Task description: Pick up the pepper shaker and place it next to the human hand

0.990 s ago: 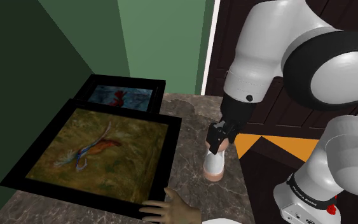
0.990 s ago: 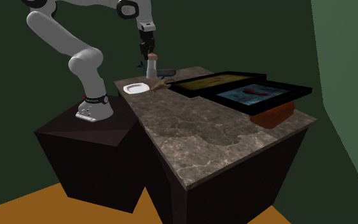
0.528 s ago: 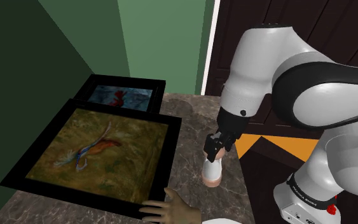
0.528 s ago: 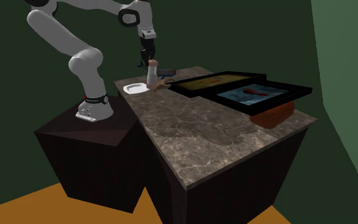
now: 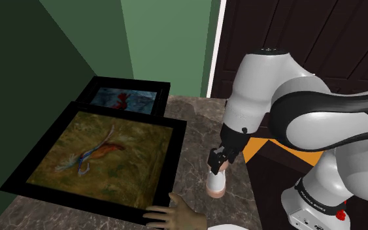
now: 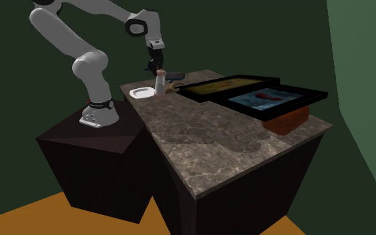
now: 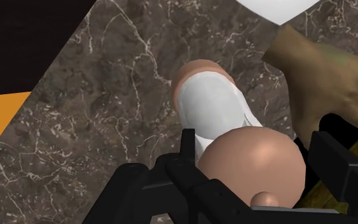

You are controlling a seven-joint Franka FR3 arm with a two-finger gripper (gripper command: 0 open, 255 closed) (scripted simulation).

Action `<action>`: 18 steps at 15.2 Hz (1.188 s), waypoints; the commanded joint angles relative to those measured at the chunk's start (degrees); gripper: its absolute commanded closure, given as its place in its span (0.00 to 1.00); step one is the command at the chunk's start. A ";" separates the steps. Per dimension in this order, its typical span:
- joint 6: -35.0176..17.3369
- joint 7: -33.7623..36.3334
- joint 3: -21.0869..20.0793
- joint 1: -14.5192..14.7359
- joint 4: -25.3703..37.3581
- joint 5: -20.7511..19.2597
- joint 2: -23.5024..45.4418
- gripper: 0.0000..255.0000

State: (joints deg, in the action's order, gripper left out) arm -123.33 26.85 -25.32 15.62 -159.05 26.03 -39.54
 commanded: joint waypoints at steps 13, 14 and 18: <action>-7.89 -1.07 -1.97 0.36 -3.45 2.06 4.48 1.00; -7.89 -1.07 -1.97 0.36 -3.45 2.06 4.48 1.00; -7.89 -1.07 -1.97 0.36 -3.45 2.06 4.48 0.00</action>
State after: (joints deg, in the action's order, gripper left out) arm -131.22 25.78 -27.30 15.98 -162.50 28.09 -35.05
